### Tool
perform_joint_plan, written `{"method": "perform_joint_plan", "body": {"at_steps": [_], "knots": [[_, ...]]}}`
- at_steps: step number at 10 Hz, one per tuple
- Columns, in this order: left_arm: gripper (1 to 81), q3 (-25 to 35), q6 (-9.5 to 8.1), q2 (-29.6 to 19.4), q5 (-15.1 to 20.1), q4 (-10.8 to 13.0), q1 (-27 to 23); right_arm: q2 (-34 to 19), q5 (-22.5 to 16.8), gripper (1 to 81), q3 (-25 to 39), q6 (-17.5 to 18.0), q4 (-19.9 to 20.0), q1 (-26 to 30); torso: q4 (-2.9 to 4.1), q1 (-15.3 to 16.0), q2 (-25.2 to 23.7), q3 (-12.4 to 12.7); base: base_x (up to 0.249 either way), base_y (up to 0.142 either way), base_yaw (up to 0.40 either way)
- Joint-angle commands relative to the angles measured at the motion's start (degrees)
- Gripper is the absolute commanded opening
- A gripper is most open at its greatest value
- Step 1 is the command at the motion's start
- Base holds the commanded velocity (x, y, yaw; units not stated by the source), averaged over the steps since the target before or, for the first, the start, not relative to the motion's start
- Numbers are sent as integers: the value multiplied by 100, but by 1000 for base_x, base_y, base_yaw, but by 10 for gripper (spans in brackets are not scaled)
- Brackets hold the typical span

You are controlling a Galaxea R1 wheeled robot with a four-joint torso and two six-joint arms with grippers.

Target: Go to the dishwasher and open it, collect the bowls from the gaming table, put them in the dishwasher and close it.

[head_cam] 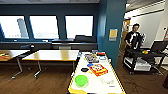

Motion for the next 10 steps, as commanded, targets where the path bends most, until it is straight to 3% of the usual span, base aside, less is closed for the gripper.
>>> {"method": "perform_joint_plan", "body": {"at_steps": [1,10], "knots": [[811,0,52,-32,259,38,-297,-17,-251,811,20,-7,-69,286,0,0,0,0,0,0,0],[811,0,52,-32,250,55,-297,-18,-243,811,20,-7,-78,251,0,2,-2,0,113,0,0]]}}
